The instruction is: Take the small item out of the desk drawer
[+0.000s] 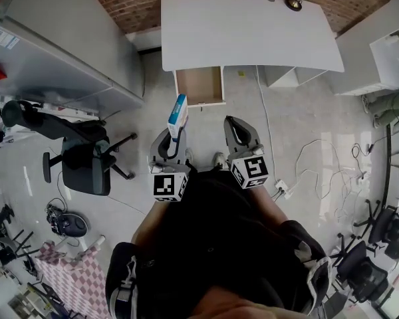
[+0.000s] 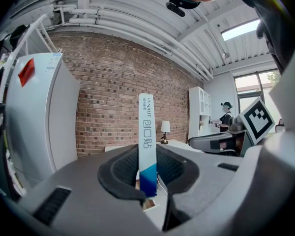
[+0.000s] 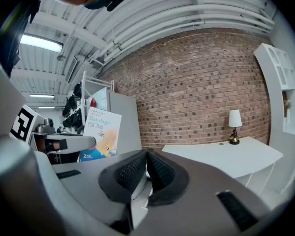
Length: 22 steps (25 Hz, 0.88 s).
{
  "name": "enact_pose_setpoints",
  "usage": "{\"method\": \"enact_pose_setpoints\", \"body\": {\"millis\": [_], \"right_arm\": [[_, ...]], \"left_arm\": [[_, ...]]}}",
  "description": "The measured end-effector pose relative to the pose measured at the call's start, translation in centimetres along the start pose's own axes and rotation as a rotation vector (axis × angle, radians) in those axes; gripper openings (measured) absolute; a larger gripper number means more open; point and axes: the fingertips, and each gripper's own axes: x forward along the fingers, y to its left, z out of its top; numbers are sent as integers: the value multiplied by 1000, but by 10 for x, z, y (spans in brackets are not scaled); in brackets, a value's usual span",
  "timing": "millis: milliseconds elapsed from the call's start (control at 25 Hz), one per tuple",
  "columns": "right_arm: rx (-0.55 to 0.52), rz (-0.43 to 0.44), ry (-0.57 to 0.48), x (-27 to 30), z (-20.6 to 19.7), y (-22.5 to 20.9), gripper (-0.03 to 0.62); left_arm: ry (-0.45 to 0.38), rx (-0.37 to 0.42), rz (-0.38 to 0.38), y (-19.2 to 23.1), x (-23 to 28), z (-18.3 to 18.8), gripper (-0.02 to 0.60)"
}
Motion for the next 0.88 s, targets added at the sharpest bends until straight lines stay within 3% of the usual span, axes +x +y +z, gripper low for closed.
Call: {"method": "enact_pose_setpoints", "body": {"millis": [880], "right_arm": [[-9, 15, -11, 6, 1, 12, 27]], "left_arm": [[16, -3, -5, 6, 0, -9, 83]]}}
